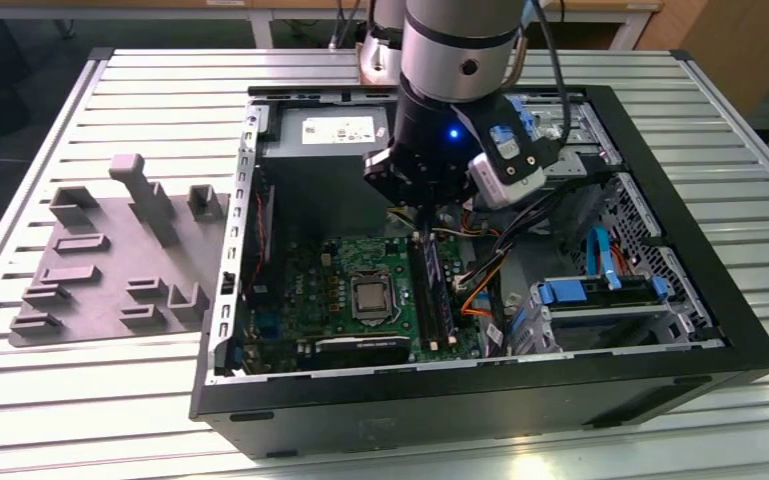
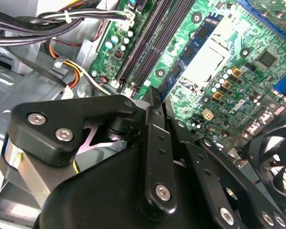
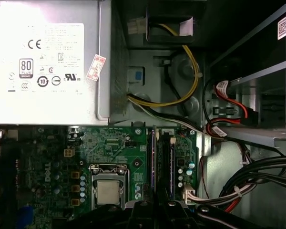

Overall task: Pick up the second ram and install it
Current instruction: 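Insert the second ram into the second slot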

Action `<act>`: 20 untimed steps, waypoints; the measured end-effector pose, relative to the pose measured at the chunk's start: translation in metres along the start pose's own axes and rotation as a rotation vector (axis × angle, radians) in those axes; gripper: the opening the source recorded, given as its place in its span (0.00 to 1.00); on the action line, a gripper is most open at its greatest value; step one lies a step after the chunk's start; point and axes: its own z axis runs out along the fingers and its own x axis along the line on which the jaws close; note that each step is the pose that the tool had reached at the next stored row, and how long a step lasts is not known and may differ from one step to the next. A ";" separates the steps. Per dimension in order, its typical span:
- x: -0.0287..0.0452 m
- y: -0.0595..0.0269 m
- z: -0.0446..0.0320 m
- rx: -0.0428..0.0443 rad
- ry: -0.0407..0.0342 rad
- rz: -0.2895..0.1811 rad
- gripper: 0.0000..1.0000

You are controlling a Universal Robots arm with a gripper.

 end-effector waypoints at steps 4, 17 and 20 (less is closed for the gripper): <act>-0.0002 -0.0001 0.0072 0.0001 0.0001 0.000 0.14; -0.0005 -0.0029 0.0290 0.0002 0.0001 0.001 0.14; -0.0007 -0.0043 0.0331 -0.0001 0.0000 0.001 0.14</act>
